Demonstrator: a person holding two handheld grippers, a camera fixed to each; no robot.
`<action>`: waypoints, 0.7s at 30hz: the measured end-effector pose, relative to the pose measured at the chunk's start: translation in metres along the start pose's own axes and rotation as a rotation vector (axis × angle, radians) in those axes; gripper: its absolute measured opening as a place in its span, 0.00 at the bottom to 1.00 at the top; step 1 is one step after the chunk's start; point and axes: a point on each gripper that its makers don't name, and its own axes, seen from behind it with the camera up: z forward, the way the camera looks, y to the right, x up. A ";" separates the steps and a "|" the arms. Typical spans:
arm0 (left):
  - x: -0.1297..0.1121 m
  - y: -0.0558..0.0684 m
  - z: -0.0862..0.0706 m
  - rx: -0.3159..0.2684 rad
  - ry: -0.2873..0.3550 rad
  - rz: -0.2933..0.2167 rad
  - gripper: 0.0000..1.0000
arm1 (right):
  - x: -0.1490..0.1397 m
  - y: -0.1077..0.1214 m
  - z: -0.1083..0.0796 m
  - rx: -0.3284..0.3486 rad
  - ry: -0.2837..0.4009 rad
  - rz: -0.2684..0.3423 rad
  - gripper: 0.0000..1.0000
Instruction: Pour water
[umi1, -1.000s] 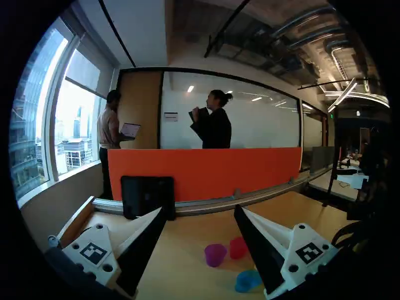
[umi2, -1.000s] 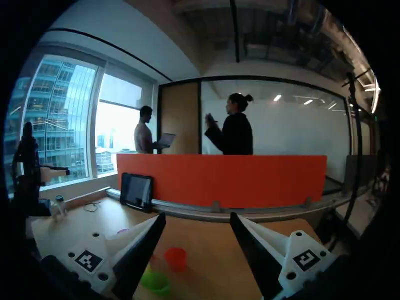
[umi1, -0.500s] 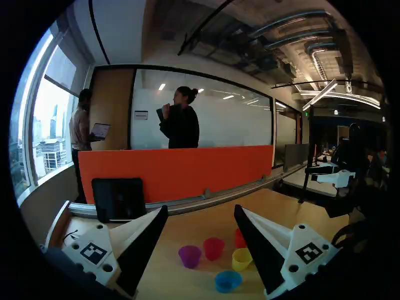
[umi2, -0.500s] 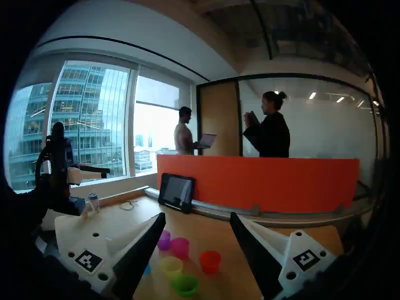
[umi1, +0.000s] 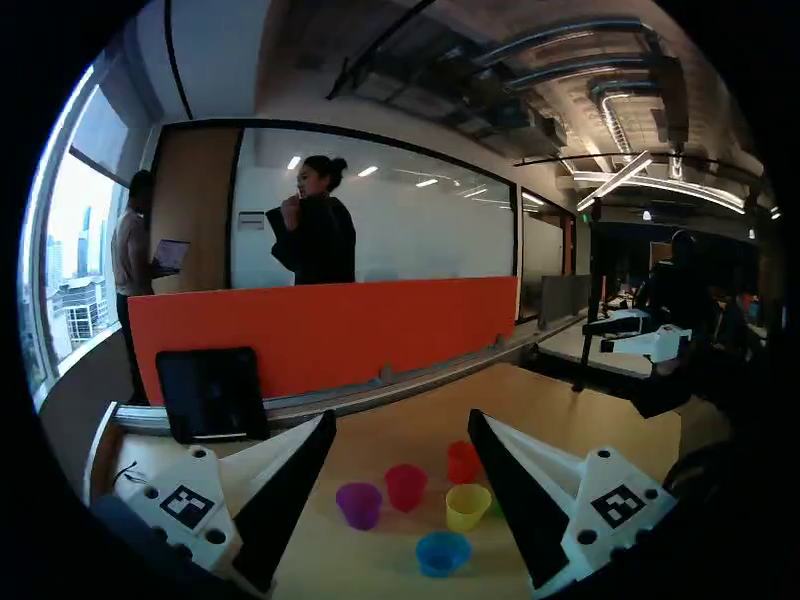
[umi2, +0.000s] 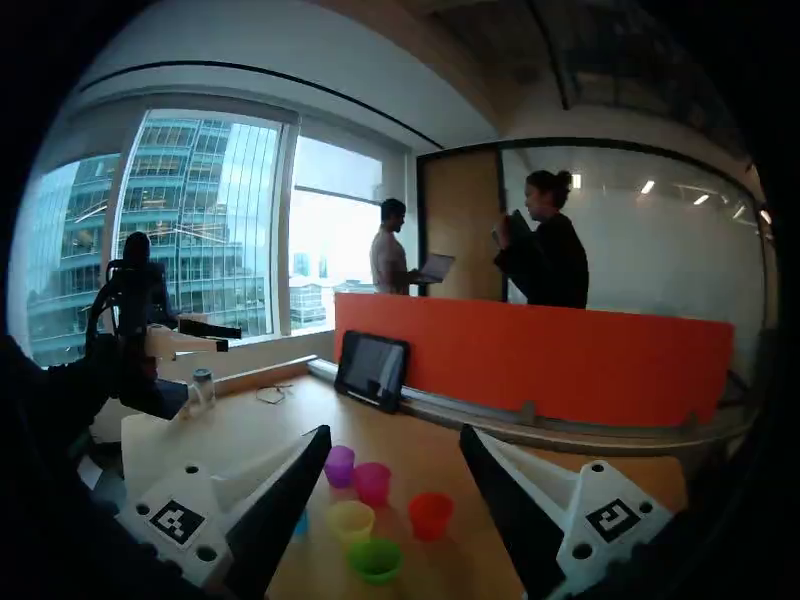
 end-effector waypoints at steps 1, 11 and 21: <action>-0.003 0.001 0.001 -0.008 -0.006 0.002 0.98 | -0.001 0.000 0.000 0.004 -0.006 -0.001 1.00; -0.042 0.008 0.007 -0.064 -0.080 0.018 0.99 | -0.032 -0.003 0.001 0.048 -0.080 -0.022 1.00; -0.094 0.016 0.016 -0.120 -0.165 0.010 0.99 | -0.085 -0.005 0.006 0.084 -0.179 -0.028 1.00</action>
